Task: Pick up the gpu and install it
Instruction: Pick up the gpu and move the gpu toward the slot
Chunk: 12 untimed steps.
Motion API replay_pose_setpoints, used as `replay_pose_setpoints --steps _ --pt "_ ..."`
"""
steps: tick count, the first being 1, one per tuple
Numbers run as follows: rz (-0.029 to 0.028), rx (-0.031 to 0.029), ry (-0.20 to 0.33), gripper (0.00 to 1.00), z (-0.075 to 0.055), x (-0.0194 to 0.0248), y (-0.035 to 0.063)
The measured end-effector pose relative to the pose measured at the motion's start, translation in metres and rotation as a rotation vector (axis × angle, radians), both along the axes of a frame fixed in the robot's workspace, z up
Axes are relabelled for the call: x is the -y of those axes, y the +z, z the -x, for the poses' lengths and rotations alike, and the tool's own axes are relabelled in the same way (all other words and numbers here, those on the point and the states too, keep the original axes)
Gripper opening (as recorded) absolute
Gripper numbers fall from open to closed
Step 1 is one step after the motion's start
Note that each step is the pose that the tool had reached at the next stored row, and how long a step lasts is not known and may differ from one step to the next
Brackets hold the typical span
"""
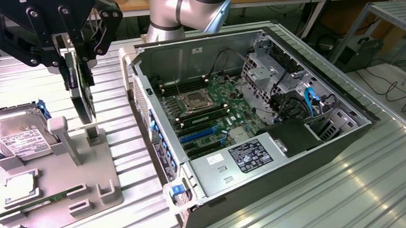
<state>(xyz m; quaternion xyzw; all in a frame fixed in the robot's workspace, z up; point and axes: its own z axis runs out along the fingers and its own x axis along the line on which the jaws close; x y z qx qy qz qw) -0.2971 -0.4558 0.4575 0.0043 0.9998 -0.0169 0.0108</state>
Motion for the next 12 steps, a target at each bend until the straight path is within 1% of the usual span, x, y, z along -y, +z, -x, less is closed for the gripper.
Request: replay_pose_setpoints --steps 12 --pt "0.0 0.0 0.0 0.27 -0.0073 0.0 0.0"
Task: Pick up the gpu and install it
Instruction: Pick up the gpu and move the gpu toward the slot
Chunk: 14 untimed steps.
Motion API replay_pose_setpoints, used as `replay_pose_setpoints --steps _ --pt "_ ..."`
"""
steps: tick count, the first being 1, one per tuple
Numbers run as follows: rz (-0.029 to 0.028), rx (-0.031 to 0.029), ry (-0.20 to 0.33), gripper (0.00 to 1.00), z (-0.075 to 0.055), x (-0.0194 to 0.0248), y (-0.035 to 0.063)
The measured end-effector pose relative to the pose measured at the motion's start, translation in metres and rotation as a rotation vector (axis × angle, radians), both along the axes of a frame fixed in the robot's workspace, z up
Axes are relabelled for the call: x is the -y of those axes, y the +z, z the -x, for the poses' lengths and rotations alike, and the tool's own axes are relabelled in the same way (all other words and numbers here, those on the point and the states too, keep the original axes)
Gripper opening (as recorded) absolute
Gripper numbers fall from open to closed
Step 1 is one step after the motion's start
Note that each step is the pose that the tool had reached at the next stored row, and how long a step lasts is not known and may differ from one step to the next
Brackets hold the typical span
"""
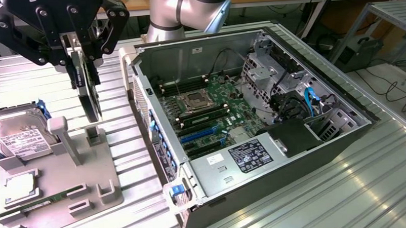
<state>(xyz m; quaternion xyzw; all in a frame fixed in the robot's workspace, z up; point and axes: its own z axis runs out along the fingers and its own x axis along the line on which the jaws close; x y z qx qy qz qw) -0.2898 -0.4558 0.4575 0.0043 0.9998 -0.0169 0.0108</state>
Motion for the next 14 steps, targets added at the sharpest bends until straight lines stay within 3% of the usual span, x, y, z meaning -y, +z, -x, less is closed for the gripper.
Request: replay_pose_setpoints --steps 14 --pt "0.0001 0.0 0.0 0.27 -0.0091 0.0 0.0"
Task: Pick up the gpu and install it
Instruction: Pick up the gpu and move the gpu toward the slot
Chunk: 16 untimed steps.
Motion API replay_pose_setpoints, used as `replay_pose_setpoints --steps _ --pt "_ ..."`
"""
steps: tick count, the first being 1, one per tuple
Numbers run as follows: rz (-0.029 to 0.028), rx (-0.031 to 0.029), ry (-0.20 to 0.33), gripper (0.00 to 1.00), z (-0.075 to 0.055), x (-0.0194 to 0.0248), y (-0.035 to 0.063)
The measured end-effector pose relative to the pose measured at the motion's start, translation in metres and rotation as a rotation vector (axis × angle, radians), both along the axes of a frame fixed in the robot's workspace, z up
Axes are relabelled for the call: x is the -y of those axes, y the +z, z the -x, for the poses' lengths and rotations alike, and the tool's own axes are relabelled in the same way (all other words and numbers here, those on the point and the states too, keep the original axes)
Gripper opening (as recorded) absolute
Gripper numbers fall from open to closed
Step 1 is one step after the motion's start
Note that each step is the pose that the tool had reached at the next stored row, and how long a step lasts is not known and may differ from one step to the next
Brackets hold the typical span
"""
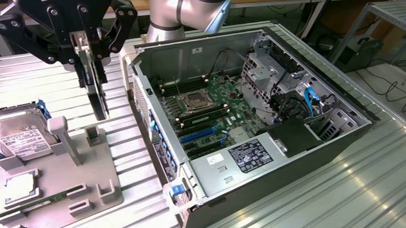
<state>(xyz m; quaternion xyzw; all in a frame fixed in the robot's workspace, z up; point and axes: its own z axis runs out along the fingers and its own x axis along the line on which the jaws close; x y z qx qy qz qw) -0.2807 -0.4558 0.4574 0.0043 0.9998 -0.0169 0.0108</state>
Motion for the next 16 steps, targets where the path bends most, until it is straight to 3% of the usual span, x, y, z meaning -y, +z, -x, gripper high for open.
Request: replay_pose_setpoints --steps 16 --pt "0.0007 -0.0001 0.0 0.27 -0.011 0.0 0.0"
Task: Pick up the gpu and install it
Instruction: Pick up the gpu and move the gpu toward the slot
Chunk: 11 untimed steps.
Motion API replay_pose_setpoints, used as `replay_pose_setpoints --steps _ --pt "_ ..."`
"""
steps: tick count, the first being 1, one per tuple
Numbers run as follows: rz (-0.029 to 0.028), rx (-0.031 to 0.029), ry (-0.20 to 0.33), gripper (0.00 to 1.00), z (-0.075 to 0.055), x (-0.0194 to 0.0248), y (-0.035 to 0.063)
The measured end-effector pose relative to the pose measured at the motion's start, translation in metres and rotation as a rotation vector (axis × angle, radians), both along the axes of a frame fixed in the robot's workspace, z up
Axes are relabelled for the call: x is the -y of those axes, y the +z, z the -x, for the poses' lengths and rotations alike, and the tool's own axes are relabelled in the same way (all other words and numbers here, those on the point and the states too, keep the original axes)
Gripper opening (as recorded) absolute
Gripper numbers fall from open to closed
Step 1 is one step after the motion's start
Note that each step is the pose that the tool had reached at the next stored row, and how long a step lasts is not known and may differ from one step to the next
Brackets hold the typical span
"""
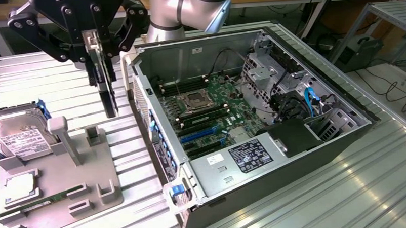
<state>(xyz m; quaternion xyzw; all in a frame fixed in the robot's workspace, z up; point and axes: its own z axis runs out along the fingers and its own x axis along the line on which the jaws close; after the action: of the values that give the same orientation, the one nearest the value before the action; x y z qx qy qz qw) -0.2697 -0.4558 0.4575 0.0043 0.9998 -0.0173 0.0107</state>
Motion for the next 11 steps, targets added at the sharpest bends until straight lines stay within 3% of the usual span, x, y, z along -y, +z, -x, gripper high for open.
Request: replay_pose_setpoints --steps 11 --pt "0.0012 0.0 0.0 0.27 -0.0094 0.0 0.0"
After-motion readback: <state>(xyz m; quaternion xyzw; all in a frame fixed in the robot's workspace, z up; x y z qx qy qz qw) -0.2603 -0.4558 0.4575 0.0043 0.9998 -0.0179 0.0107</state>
